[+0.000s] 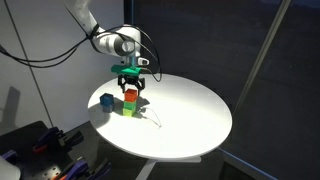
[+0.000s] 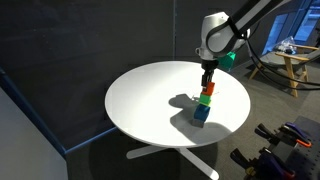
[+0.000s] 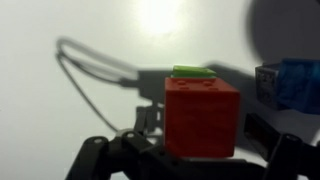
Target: Put the orange cube on the green cube
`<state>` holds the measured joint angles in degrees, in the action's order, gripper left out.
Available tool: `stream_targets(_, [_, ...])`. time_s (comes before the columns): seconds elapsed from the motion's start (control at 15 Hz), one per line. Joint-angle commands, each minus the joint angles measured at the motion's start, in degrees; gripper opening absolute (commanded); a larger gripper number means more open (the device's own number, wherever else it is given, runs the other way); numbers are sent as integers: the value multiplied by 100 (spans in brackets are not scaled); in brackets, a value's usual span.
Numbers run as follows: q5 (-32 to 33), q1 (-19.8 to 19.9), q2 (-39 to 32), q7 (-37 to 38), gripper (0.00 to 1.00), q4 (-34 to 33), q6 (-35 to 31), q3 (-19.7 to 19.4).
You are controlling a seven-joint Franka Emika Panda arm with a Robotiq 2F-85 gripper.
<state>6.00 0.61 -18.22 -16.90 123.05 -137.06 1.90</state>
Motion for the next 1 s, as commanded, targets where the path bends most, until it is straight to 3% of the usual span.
stream_targets(0.0, [-46,14,23,114,100,-122,224,4])
stream_targets(0.93, [-487,104,1119,1013,100,483,912,-211])
